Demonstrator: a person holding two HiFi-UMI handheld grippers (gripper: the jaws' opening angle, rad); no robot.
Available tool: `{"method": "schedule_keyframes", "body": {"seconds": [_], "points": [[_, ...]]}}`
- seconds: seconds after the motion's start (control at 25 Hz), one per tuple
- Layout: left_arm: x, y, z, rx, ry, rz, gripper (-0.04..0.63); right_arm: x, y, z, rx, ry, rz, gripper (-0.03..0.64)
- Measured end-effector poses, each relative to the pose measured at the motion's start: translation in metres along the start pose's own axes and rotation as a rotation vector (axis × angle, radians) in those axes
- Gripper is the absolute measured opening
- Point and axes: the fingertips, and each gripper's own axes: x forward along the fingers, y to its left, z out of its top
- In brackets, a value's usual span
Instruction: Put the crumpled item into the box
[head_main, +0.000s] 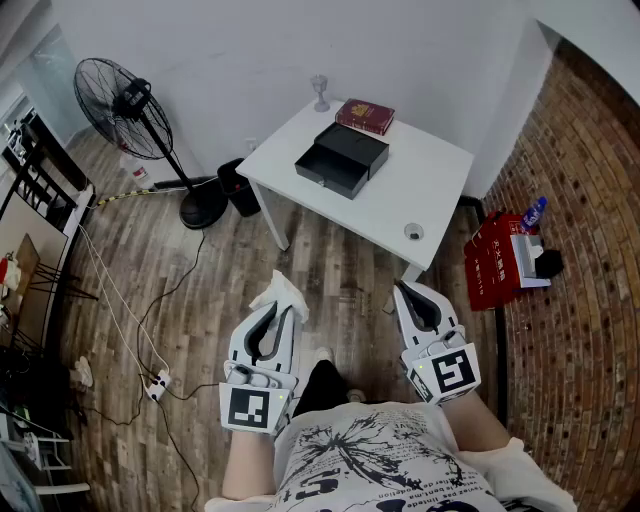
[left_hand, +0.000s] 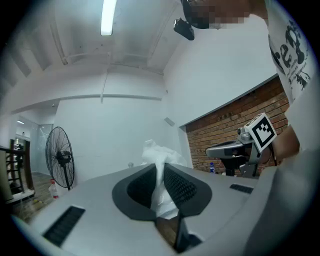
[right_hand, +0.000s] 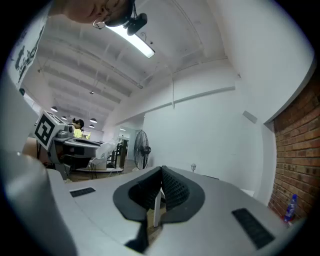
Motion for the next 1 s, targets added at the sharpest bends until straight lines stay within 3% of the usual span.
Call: {"method": "schedule_keyframes", "body": {"seconds": [0.4, 0.56, 0.64, 1.0], "points": [[0.008, 0.003, -0.003, -0.007, 0.013, 0.002, 0.061, 0.010, 0.000, -0.004, 0.011, 0.008, 0.017, 0.012], [0.014, 0.005, -0.013, 0.029, 0.089, 0.001, 0.061, 0.016, -0.009, -0.011, 0.033, 0.017, 0.008, 0.014], [0.022, 0.008, -0.013, -0.003, 0.045, 0.003, 0.061, 0.024, -0.015, -0.015, 0.044, 0.020, 0.004, 0.014], [0.089, 0.079, -0.041, -0.023, 0.056, -0.018, 0.061, 0.115, -0.031, -0.030, 0.034, 0.050, -0.024, 0.015]]}}
